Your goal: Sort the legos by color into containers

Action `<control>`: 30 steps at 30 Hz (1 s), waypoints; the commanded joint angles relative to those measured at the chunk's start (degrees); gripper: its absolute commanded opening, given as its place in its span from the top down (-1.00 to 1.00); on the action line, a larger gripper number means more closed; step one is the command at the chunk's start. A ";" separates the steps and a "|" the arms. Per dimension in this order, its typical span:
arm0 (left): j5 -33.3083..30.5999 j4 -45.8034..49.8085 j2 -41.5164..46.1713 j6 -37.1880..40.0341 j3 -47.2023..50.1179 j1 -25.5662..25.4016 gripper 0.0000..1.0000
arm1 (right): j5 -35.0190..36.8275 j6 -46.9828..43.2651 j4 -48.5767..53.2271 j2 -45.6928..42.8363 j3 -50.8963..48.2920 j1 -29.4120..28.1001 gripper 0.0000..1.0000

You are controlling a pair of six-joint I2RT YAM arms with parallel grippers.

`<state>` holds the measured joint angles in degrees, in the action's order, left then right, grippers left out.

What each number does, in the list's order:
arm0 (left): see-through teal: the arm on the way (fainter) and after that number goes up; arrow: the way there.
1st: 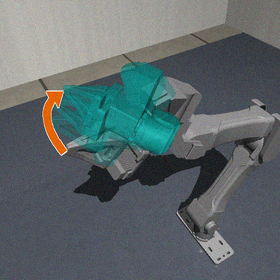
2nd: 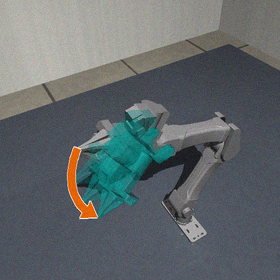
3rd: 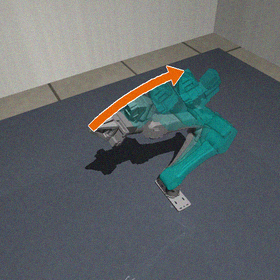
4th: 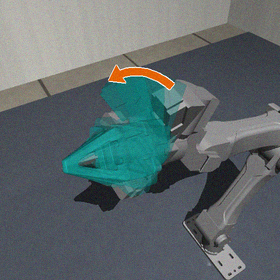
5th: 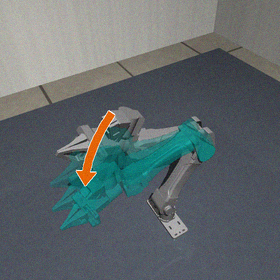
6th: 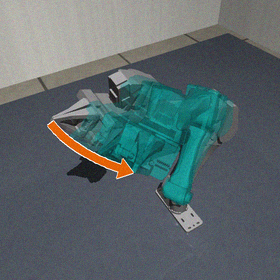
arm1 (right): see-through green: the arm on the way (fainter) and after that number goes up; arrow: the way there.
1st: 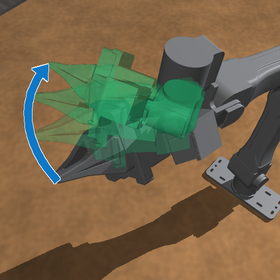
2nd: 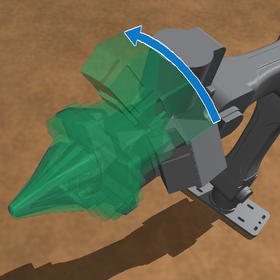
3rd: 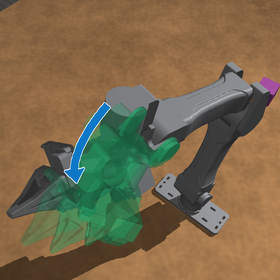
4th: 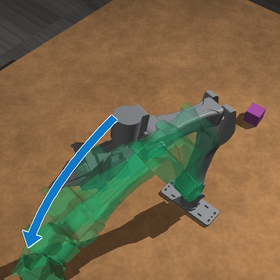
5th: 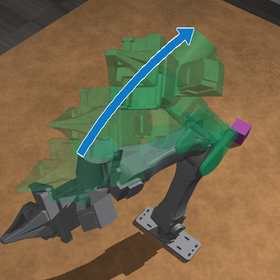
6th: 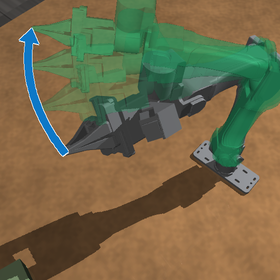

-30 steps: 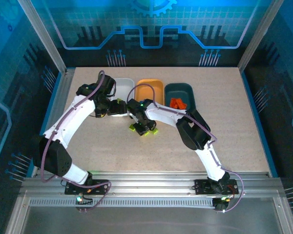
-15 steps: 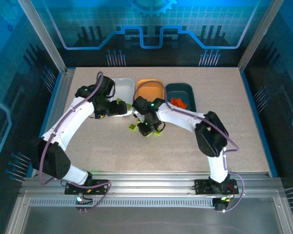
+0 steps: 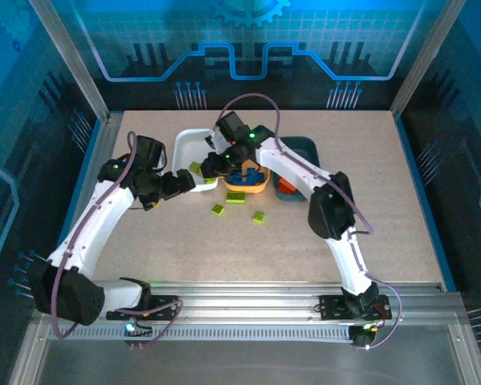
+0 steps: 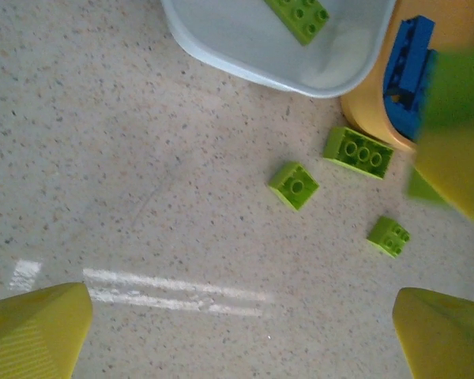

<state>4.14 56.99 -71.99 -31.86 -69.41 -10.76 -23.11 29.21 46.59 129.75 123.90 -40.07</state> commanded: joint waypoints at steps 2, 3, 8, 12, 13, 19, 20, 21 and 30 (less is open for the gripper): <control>5.63 0.23 2.27 -1.59 2.55 0.32 -0.98 | -2.49 4.29 3.65 10.21 12.52 0.47 0.47; 5.79 0.59 2.57 -1.37 2.82 0.31 -0.98 | -2.16 4.81 4.68 12.47 15.70 0.60 0.41; 7.51 1.45 3.00 -0.32 3.51 0.31 -0.98 | -1.57 6.38 7.20 17.54 26.30 1.90 0.04; 9.46 0.81 1.34 0.18 4.16 -0.11 -0.98 | -1.79 6.95 6.64 15.49 25.56 2.96 -0.12; 9.45 0.77 0.86 0.40 4.06 -0.42 -0.98 | -1.70 6.70 6.69 14.72 25.06 3.07 -0.13; 6.98 0.52 -3.87 1.81 2.87 -5.52 -0.98 | 2.48 1.48 9.26 4.41 16.18 3.19 -0.16; 6.69 -0.02 -4.93 1.35 3.01 -6.56 -0.97 | 3.98 0.06 10.00 1.05 13.11 3.23 -0.16; 6.34 -0.71 -5.98 0.76 3.28 -7.54 -0.94 | 5.35 -1.23 10.27 -2.23 9.29 3.46 -0.16; 4.91 -5.96 -17.84 7.61 0.06 -13.62 -0.53 | 9.01 -3.89 4.47 -34.29 -32.17 7.53 -0.17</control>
<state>10.09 52.18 -87.11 -29.50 -66.43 -23.16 -15.79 26.85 51.99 100.73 99.39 -34.35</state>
